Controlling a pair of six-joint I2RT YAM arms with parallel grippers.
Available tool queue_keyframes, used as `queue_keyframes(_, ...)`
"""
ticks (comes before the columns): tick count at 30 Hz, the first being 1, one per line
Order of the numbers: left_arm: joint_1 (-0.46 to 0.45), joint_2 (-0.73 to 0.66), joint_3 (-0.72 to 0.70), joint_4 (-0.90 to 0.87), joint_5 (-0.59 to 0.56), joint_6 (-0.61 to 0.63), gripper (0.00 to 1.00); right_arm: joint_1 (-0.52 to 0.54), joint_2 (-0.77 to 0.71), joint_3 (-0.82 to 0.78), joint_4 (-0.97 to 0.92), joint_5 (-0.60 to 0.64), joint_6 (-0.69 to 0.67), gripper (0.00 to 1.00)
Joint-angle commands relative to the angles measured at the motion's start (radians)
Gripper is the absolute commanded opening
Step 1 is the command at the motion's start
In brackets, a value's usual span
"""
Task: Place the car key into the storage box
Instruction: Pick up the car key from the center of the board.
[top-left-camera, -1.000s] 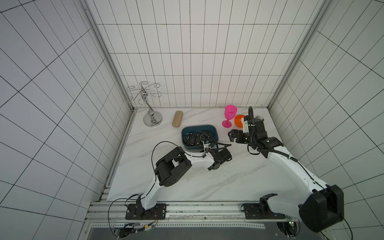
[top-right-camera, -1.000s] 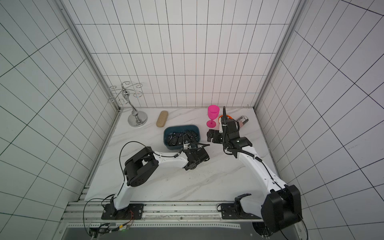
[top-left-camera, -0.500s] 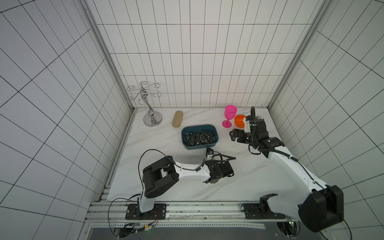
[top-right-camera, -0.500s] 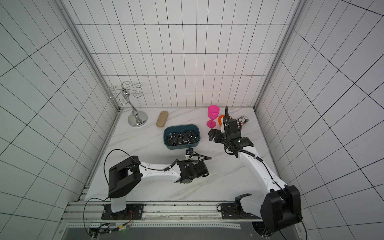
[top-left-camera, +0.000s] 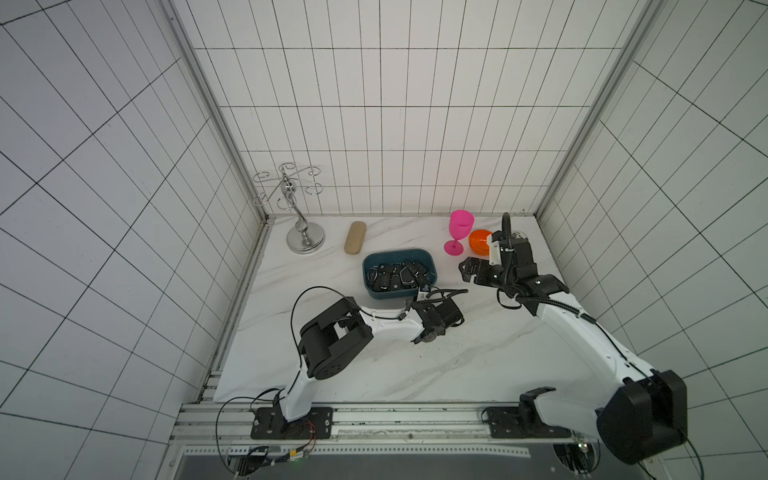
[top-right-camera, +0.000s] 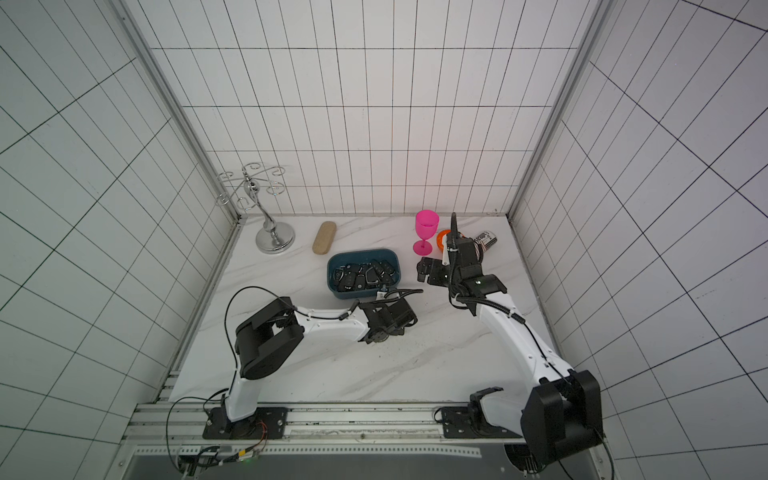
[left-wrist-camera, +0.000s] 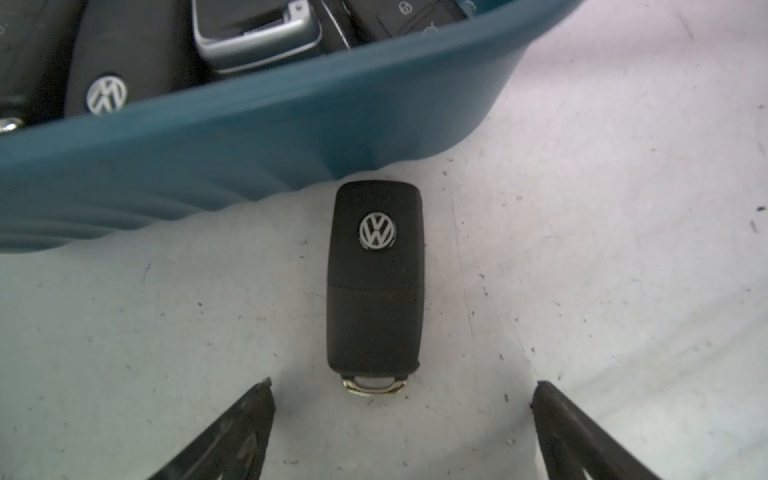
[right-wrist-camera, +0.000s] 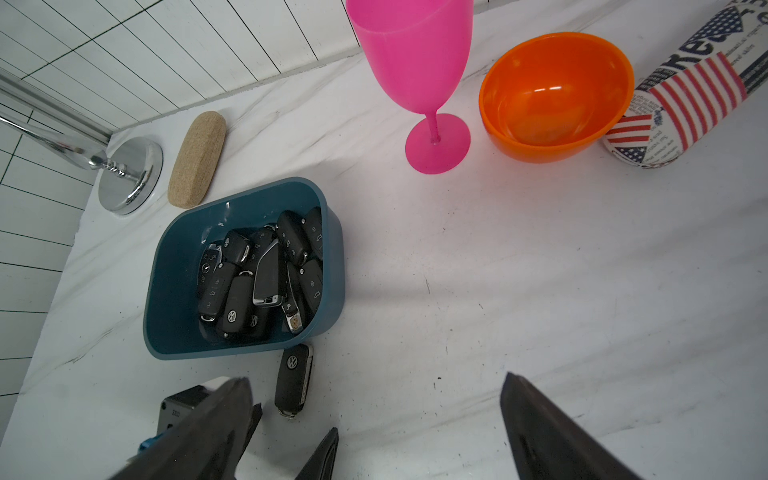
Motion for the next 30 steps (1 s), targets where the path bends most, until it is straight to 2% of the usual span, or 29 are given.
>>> queue_keyframes(1, 0.025, 0.05, -0.015, 0.042, 0.069, 0.046, 0.95, -0.014, -0.008, -0.029, 0.005, -0.012, 0.008, 0.97)
queue_keyframes(9, 0.036, 0.103, 0.014, 0.043, 0.055, 0.083, 0.91, -0.014, -0.001, -0.028, 0.007, -0.017, 0.008, 0.97)
queue_keyframes(13, 0.038, 0.119, 0.018, 0.043, 0.058, 0.062, 0.8, -0.014, 0.006, -0.029, 0.007, -0.018, 0.009, 0.97)
queue_keyframes(15, 0.037, 0.115, 0.008, 0.046, 0.072, 0.044, 0.44, -0.016, 0.009, -0.029, 0.007, -0.019, 0.009, 0.97)
queue_keyframes(17, 0.037, 0.107, -0.005, 0.046, 0.095, 0.024, 0.31, -0.016, 0.009, -0.029, 0.009, -0.019, 0.009, 0.97)
queue_keyframes(18, 0.035, 0.099, -0.013, 0.046, 0.115, 0.015, 0.18, -0.016, 0.009, -0.029, 0.01, -0.019, 0.009, 0.97)
queue_keyframes(21, 0.007, 0.059, -0.037, 0.025, 0.137, -0.01, 0.0, -0.016, 0.014, -0.028, 0.013, -0.021, 0.011, 0.97)
queue_keyframes(27, -0.148, -0.099, -0.051, -0.091, 0.023, -0.032, 0.0, -0.023, 0.014, -0.028, 0.013, -0.021, 0.014, 0.97)
queue_keyframes(30, -0.158, -0.177, -0.041, -0.146, 0.0, -0.039, 0.0, -0.026, 0.018, -0.028, 0.014, -0.023, 0.015, 0.97)
